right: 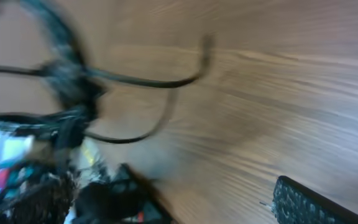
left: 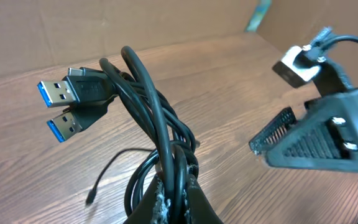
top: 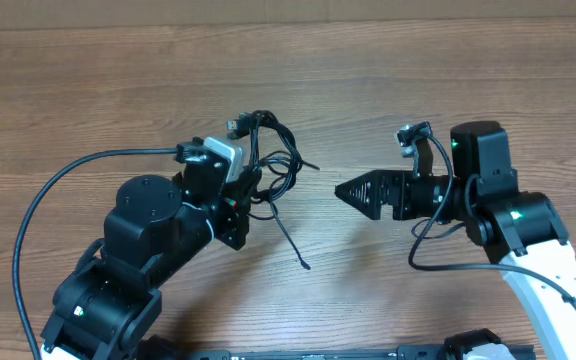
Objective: Untangle cables
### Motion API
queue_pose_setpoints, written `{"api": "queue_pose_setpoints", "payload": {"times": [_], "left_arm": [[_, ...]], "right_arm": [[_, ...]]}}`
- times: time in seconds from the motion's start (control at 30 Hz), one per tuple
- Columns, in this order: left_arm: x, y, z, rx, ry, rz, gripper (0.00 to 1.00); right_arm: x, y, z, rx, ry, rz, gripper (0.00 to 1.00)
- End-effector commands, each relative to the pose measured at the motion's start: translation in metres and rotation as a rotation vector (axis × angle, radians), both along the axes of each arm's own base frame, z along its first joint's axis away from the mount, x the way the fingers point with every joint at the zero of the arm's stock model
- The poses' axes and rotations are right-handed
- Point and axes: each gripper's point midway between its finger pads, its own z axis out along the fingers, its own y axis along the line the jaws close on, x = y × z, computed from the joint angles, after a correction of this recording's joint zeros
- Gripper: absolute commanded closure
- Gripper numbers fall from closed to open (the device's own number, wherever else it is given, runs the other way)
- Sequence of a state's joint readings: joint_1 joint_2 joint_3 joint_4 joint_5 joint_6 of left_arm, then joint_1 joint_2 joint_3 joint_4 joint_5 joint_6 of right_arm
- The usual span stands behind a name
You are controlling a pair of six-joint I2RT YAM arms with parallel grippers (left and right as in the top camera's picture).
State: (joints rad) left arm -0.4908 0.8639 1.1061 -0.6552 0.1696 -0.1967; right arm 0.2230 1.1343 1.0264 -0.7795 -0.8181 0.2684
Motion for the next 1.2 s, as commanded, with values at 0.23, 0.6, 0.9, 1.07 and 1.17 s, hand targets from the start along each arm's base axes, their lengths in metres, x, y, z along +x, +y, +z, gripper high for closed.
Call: {"api": "queue_pose_setpoints", "payload": {"times": [0.23, 0.6, 0.9, 1.07, 1.17], "left_arm": [[-0.028, -0.043, 0.052, -0.268, -0.022, -0.258, 0.96], [-0.030, -0.057, 0.053, -0.289, -0.009, -0.342, 0.16], [-0.009, -0.041, 0.053, -0.326, 0.020, -0.195, 0.00], [0.016, -0.009, 0.052, -0.436, 0.108, 0.001, 0.00], [0.014, -0.010, 0.052, -0.446, 0.120, -0.018, 0.00]], "right_arm": [[-0.033, 0.049, 0.067, 0.249, -0.213, 0.306, 0.03], [-0.032, 0.055, 0.074, 0.259, -0.277, 0.328, 0.96], [-0.037, 0.054, 0.072, 0.243, -0.353, 0.380, 0.96], [-0.041, 0.055, 0.074, 0.251, -0.386, 0.412, 0.96], [-0.041, 0.055, 0.074, 0.252, -0.394, 0.418, 0.96]]}}
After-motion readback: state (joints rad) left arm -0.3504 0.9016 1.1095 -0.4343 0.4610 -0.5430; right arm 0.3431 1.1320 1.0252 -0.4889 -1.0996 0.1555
